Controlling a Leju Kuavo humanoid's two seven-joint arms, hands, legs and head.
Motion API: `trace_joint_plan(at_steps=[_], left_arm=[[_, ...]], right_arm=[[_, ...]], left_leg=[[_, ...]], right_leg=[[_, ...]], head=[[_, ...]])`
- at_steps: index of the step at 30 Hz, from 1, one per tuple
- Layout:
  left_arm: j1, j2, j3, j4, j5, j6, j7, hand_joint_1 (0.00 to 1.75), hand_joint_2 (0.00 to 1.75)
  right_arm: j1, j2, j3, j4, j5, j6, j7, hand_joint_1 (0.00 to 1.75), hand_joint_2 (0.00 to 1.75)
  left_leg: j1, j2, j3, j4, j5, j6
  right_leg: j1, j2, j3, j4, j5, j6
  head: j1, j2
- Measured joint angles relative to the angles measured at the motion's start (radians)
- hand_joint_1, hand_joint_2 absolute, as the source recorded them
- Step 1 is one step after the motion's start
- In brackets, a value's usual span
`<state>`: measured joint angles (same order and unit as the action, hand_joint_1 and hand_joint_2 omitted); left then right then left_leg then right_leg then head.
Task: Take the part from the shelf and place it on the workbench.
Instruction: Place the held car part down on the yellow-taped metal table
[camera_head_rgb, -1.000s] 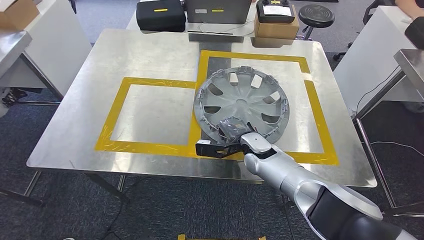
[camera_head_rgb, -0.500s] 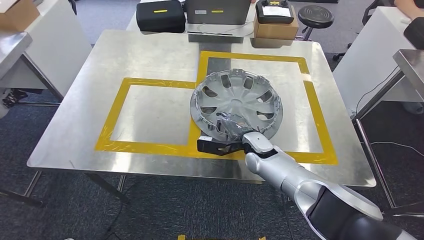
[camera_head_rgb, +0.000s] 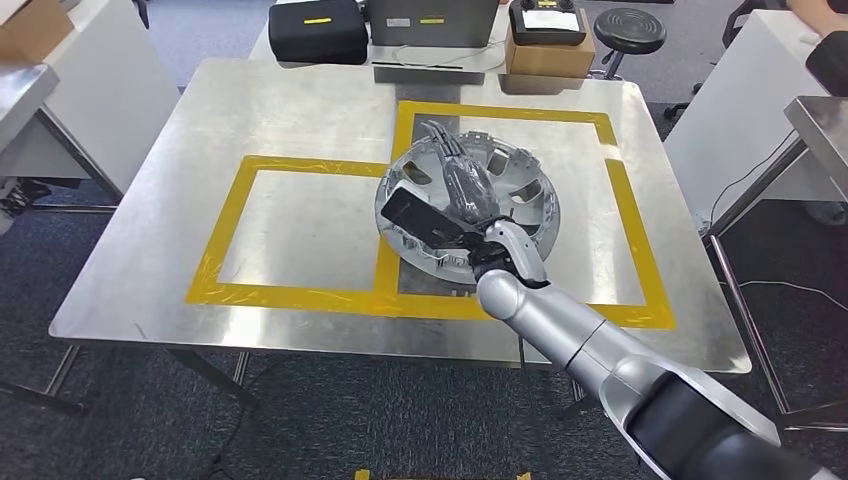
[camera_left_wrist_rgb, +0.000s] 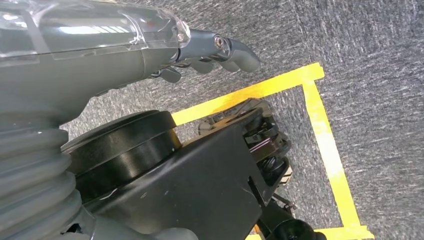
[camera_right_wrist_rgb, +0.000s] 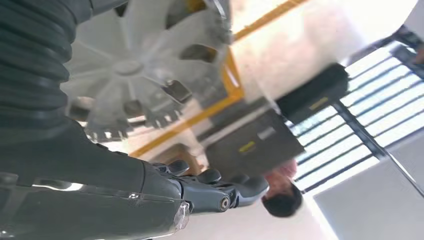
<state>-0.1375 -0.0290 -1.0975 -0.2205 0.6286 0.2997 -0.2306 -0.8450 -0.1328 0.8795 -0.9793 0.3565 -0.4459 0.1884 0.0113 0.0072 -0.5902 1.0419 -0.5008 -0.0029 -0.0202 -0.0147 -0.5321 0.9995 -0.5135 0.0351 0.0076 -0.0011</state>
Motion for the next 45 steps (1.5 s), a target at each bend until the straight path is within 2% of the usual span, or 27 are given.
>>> trace_joint_plan(at_steps=[8, 21, 23, 26, 29, 32, 34, 36, 38, 40, 41, 42, 45], left_arm=[[0.001, 0.000, 0.000, 0.000, 0.000, 0.000, 0.000, 0.00, 1.75], [0.001, 0.000, 0.000, 0.000, 0.001, 0.000, 0.000, 0.00, 1.75], [0.001, 0.000, 0.000, 0.000, 0.006, 0.003, -0.003, 0.00, 1.75], [0.007, 0.000, 0.000, 0.000, 0.021, 0.014, -0.016, 0.00, 1.75], [0.017, 0.003, 0.000, 0.001, 0.038, 0.025, -0.029, 0.00, 1.75], [0.022, 0.006, 0.001, 0.002, 0.056, 0.037, -0.042, 0.00, 1.75], [0.023, 0.008, 0.002, 0.002, 0.068, 0.043, -0.050, 0.00, 1.75], [0.023, 0.010, 0.003, 0.002, 0.083, 0.053, -0.056, 0.00, 1.75], [0.023, 0.012, 0.005, 0.002, 0.107, 0.070, -0.059, 0.00, 1.75], [0.028, 0.014, 0.010, 0.002, 0.127, 0.086, -0.060, 0.00, 1.75], [0.032, 0.017, 0.013, 0.003, 0.133, 0.091, -0.060, 0.00, 1.75], [0.035, 0.020, 0.017, 0.004, 0.138, 0.094, -0.061, 0.00, 1.75], [0.036, 0.027, 0.026, 0.006, 0.146, 0.099, -0.065, 0.00, 1.75]], right_arm=[[0.020, -0.029, -0.056, -0.165, -0.005, -0.011, -0.012, 0.00, 1.75], [0.030, -0.044, -0.080, -0.237, -0.017, -0.016, -0.023, 0.00, 1.75], [0.034, -0.045, -0.085, -0.250, -0.067, -0.040, -0.064, 0.00, 1.75], [0.047, -0.051, -0.113, -0.330, -0.228, -0.102, -0.128, 0.00, 1.75], [0.058, -0.069, -0.161, -0.495, -0.361, -0.144, -0.145, 0.00, 1.75], [0.075, -0.083, -0.199, -0.669, -0.431, -0.163, -0.174, 0.00, 1.75], [0.096, -0.087, -0.210, -0.771, -0.465, -0.173, -0.218, 0.00, 1.75], [0.138, -0.089, -0.217, -0.856, -0.531, -0.162, -0.300, 0.00, 1.75], [0.272, -0.093, -0.246, -0.950, -0.666, -0.100, -0.474, 0.00, 1.75], [0.461, -0.098, -0.292, -1.052, -0.815, -0.033, -0.668, 0.00, 1.75], [0.532, -0.101, -0.315, -1.094, -0.862, -0.010, -0.723, 0.00, 1.75], [0.579, -0.104, -0.335, -1.126, -0.889, 0.006, -0.745, 0.00, 1.75], [0.665, -0.109, -0.378, -1.175, -0.908, 0.035, -0.735, 0.00, 1.75]], left_leg=[[0.000, -0.004, 0.000, 0.000, 0.000, 0.000], [0.000, -0.007, -0.001, 0.000, 0.000, 0.000], [0.000, -0.007, -0.001, 0.000, 0.000, 0.000], [0.000, -0.008, -0.001, 0.000, 0.000, 0.000], [0.000, -0.010, -0.001, 0.000, 0.000, 0.000], [0.000, -0.013, -0.002, 0.000, 0.000, 0.000], [0.000, -0.014, -0.002, 0.000, 0.000, 0.000], [0.001, -0.018, 0.000, 0.000, -0.001, -0.001], [0.005, -0.030, 0.005, 0.000, -0.002, -0.003], [0.007, -0.041, 0.007, 0.000, -0.005, -0.003], [0.007, -0.041, 0.007, 0.000, -0.006, -0.003], [0.006, -0.038, 0.007, -0.001, -0.007, -0.004], [0.006, -0.027, 0.009, -0.001, -0.008, -0.004]], right_leg=[[0.000, 0.000, 0.000, 0.000, 0.000, 0.000], [0.000, -0.001, 0.000, 0.000, 0.000, 0.000], [0.000, -0.001, 0.000, 0.000, 0.000, 0.000], [0.000, -0.002, 0.000, 0.000, 0.000, 0.000], [0.000, -0.002, 0.000, 0.000, 0.000, 0.000], [0.000, -0.004, 0.000, 0.000, -0.001, 0.000], [0.000, -0.005, 0.000, -0.001, -0.002, -0.001], [0.000, -0.006, 0.000, -0.002, -0.004, 0.000], [0.003, -0.013, 0.007, -0.006, -0.008, 0.001], [0.006, -0.025, 0.018, -0.010, -0.013, 0.003], [0.005, -0.027, 0.020, -0.010, -0.014, 0.003], [0.005, -0.026, 0.019, -0.010, -0.014, 0.002], [0.004, -0.018, 0.019, -0.009, -0.013, 0.002]], head=[[0.000, 0.000], [0.000, 0.000], [0.000, 0.000], [0.000, 0.000], [0.000, 0.000], [0.000, 0.000], [0.000, 0.000], [-0.002, 0.000], [-0.005, 0.000], [0.001, 0.000], [0.004, 0.000], [0.005, 0.000], [0.002, 0.000]])
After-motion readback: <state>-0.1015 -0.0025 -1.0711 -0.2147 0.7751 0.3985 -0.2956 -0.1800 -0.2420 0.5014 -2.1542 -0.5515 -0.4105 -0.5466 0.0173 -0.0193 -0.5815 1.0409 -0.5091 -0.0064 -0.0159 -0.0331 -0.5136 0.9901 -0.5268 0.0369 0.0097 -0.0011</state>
